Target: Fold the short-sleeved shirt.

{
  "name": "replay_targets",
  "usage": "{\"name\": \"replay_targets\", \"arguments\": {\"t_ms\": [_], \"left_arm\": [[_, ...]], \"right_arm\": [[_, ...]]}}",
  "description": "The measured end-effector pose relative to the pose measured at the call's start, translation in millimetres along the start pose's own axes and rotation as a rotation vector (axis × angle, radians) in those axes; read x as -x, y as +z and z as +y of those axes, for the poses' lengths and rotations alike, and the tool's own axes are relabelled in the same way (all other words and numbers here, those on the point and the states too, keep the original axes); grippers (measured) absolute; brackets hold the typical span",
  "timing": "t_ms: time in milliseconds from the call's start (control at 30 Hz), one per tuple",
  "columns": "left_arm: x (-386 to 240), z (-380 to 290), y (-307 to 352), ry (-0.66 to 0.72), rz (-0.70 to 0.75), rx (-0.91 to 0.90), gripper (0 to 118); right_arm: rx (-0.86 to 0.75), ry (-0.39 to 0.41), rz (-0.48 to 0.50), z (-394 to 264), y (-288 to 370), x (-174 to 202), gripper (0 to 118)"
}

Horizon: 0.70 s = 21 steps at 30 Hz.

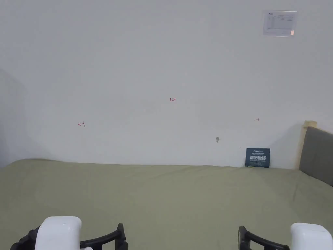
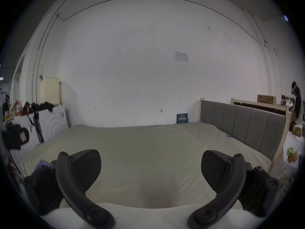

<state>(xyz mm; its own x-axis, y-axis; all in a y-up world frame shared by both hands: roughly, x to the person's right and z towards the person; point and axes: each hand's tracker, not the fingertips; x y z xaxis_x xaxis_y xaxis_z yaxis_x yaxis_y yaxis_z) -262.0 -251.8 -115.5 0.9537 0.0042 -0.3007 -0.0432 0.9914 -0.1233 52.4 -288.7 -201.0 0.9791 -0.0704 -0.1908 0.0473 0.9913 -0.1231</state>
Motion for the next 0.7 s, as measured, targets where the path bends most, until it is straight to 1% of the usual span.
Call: {"name": "replay_targets", "arguments": {"t_ms": [33, 100, 133, 200, 233, 267, 333, 433, 700], "left_arm": [[0.0, 1.4, 0.8, 0.003, -0.004, -0.001, 118], [-0.5, 4.7, 0.9, 0.003, -0.009, -0.003, 118], [1.8, 6.6, 3.8, 0.005, -0.008, -0.004, 118], [2.8, 9.6, 5.9, 0.011, -0.009, -0.010, 118], [3.0, 11.6, 7.0, 0.012, -0.011, -0.010, 118], [3.2, 13.0, 8.1, 0.013, -0.013, -0.010, 118], [2.7, 16.0, 9.6, 0.011, -0.014, -0.009, 118], [2.9, 19.0, 10.9, 0.005, -0.014, -0.011, 118], [6.4, 20.6, 8.2, 0.032, -0.015, 0.003, 118]], "right_arm": [[-0.018, -0.011, -0.033, 5.1, 0.2, 1.5, 118], [-0.022, -0.007, -0.163, 16.0, 2.3, 7.8, 118], [-0.021, -0.001, -0.205, 21.6, 4.1, 9.7, 118], [-0.007, -0.001, -0.157, 29.1, 2.0, 4.4, 118], [-0.030, -0.014, -0.089, 32.0, 3.3, 0.8, 118], [-0.058, -0.028, -0.045, 33.5, 4.9, -2.4, 118], [-0.065, -0.050, -0.024, 36.3, 10.8, -6.6, 118], [-0.056, -0.043, 0.040, 40.2, 12.3, -6.9, 118], [-0.077, 0.002, 0.080, 45.6, 17.7, 3.2, 118]]}}
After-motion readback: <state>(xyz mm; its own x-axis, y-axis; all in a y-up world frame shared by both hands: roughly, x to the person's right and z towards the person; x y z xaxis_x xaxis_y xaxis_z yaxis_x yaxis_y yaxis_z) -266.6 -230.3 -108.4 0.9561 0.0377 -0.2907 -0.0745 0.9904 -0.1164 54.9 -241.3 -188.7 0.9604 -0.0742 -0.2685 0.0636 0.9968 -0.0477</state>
